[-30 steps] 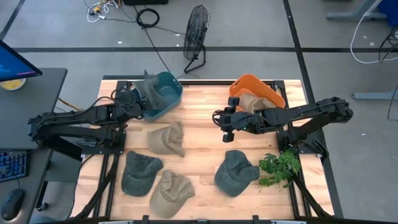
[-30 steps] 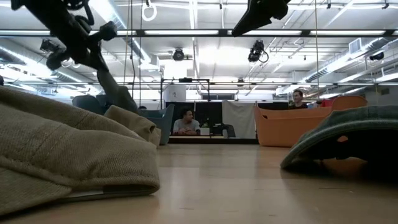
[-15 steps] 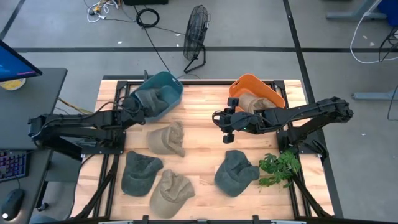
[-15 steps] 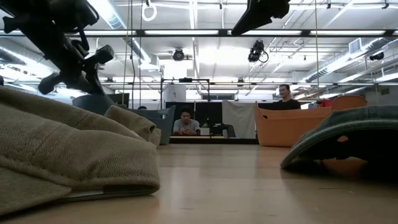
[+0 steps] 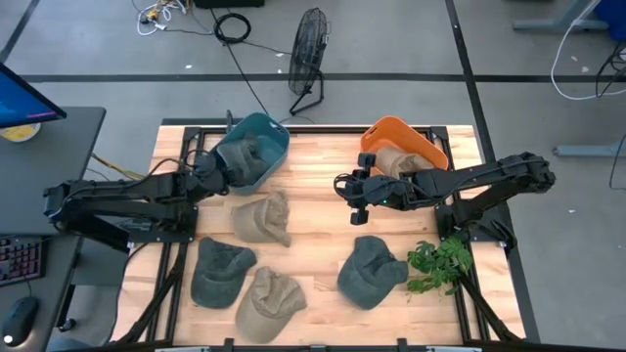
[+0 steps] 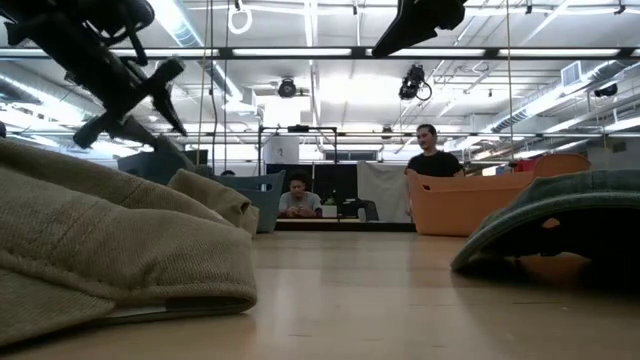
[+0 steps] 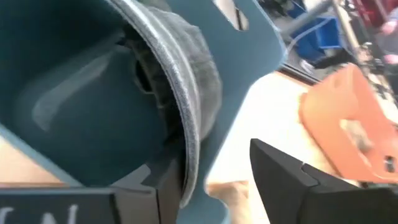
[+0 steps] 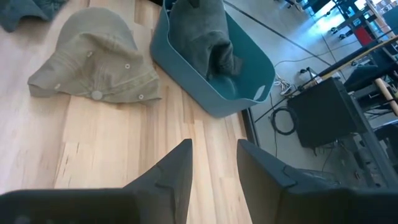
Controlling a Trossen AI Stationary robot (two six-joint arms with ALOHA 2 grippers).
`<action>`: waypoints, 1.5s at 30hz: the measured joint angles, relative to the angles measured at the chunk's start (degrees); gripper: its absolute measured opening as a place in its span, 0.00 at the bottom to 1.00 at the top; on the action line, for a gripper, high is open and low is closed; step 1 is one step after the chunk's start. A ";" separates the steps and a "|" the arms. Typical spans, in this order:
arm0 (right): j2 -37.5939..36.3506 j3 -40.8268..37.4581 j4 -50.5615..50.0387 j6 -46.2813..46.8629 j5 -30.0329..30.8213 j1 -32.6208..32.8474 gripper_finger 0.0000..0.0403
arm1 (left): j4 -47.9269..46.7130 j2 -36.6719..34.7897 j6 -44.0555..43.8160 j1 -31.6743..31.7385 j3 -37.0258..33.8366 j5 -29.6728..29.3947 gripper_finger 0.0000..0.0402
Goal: Pick & Place hat
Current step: Put the top blue cap into the blue bin, then put the left blue cap into the blue bin
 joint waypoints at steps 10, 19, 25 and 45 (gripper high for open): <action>0.00 0.00 -0.02 -0.04 -0.02 0.00 0.32 | -7.15 -1.41 10.57 -0.70 13.78 0.05 0.46; 0.02 0.00 -0.07 -0.40 -0.02 0.00 0.32 | -10.48 -1.33 19.35 -2.92 28.15 5.33 0.44; 0.02 0.00 -0.07 -0.39 -0.02 -0.07 0.32 | -10.51 1.84 19.47 -6.77 32.11 13.22 0.44; 0.02 0.00 -0.15 -0.17 -2.56 -0.07 0.32 | -32.65 26.68 19.49 -29.80 32.32 48.67 0.44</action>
